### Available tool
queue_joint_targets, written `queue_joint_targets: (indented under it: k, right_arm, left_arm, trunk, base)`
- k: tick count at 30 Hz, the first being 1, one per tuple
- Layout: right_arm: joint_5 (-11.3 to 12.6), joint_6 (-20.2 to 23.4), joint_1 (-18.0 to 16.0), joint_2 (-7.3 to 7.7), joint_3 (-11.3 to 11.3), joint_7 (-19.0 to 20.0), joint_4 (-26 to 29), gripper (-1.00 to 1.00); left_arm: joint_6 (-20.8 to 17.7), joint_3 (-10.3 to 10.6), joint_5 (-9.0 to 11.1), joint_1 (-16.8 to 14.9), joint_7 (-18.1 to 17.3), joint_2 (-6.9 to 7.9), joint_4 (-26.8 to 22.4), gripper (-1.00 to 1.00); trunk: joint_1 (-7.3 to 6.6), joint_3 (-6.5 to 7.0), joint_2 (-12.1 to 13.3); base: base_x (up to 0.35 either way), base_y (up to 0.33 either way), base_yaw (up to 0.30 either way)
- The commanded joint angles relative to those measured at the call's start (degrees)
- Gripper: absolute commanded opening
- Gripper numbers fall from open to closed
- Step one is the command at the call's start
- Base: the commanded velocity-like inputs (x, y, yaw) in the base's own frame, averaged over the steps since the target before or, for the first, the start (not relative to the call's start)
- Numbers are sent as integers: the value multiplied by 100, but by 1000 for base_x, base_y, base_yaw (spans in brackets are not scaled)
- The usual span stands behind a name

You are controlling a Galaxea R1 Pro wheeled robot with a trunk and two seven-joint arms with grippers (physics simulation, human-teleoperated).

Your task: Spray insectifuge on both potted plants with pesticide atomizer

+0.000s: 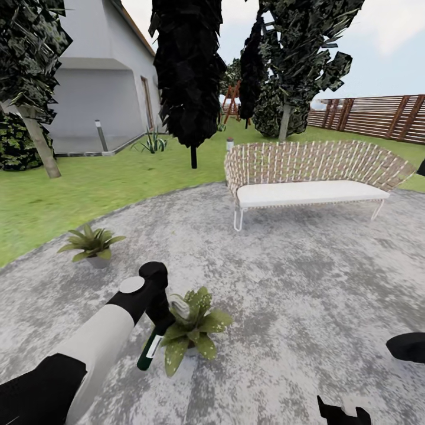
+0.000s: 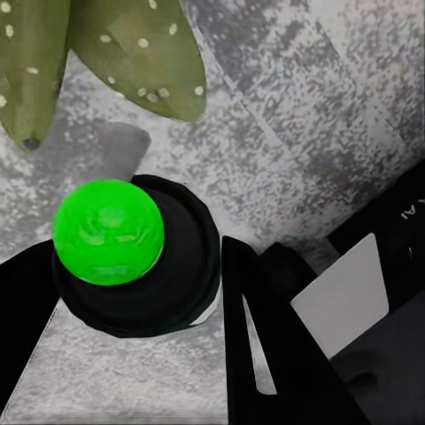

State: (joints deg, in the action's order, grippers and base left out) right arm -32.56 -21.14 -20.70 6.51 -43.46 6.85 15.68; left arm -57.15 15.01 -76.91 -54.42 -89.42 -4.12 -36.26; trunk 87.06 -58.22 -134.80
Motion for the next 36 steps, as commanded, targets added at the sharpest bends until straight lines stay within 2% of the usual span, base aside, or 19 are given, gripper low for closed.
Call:
queue_joint_targets:
  k: [1,7,16,22,36]
  right_arm:
    - [-16,-21,-4,-1,-49,44,2,100]
    - [-13,-21,-4,-1,-49,44,2,100]
    - [-14,-21,-4,-1,-49,44,2,100]
    - [-13,-21,-4,-1,-49,44,1,100]
    - [-14,-21,-4,-1,-50,44,-2,100]
  left_arm:
    - [-60,9,-56,-1,-58,-3,-5,-100]
    - [-56,-43,-38,1,-58,-30,-11,-100]
    - [-50,-51,-16,-6,-58,-66,-13,-100]
    - [-34,-27,-55,14,-58,-68,-13,-100]
    - [-36,-23,-86,38,2,-42,-9,-100]
  trunk:
    - [1,-5,-2]
    - [1,-5,-2]
    - [1,-5,-2]
    - [1,-5,-2]
    - [1,-5,-2]
  base:
    - [143,222,0]
    - [53,34,0]
    - [266,0,0]
    - [31,0,0]
    - [-305,0,0]
